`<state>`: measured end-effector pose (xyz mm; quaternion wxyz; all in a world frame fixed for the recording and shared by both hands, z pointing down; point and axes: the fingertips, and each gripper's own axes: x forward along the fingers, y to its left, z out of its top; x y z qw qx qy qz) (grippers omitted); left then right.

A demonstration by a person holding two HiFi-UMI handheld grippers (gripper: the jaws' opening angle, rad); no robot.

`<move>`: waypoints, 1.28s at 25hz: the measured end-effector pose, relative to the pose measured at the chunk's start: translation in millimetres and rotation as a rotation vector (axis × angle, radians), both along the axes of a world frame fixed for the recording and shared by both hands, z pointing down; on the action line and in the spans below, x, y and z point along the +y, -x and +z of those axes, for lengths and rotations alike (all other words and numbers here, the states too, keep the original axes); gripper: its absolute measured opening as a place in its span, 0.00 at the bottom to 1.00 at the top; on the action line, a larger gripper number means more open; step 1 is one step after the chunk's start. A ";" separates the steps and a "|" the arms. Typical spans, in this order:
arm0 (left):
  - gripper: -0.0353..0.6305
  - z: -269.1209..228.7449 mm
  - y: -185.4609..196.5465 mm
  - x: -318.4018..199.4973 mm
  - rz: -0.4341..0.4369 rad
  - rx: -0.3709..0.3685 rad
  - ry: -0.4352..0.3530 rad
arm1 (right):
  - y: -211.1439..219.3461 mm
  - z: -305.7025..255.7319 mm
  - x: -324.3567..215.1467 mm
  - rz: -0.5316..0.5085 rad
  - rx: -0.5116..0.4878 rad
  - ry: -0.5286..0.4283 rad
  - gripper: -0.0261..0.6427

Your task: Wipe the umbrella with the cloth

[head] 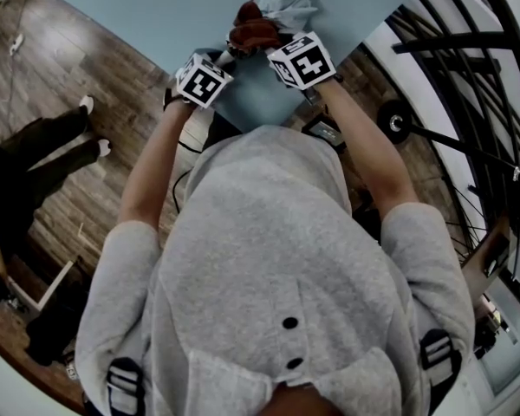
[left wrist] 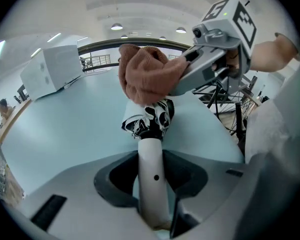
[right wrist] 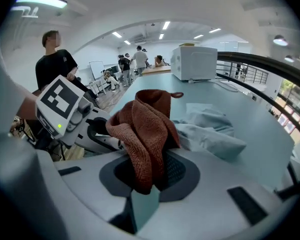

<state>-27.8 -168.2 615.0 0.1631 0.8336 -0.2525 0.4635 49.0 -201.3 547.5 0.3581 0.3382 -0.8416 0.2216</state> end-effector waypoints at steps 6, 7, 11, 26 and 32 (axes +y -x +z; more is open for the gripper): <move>0.29 1.8 -2.0 0.9 0.008 0.004 0.007 | -55.6 -1.7 -25.5 0.143 0.049 -0.015 0.15; 0.29 2.0 -0.7 0.5 0.009 0.002 0.008 | -61.8 -2.8 -29.2 0.166 0.056 -0.017 0.15; 0.29 3.7 12.6 7.7 -0.003 -0.003 0.018 | -76.3 -5.3 -36.6 0.240 0.097 -0.039 0.15; 0.32 -31.8 21.1 10.2 -0.174 0.201 -0.060 | -195.8 -91.9 40.1 0.438 0.105 -0.286 0.15; 0.31 -114.4 44.9 23.5 -0.286 0.333 -0.258 | -209.8 -140.6 95.4 0.498 0.021 -0.368 0.15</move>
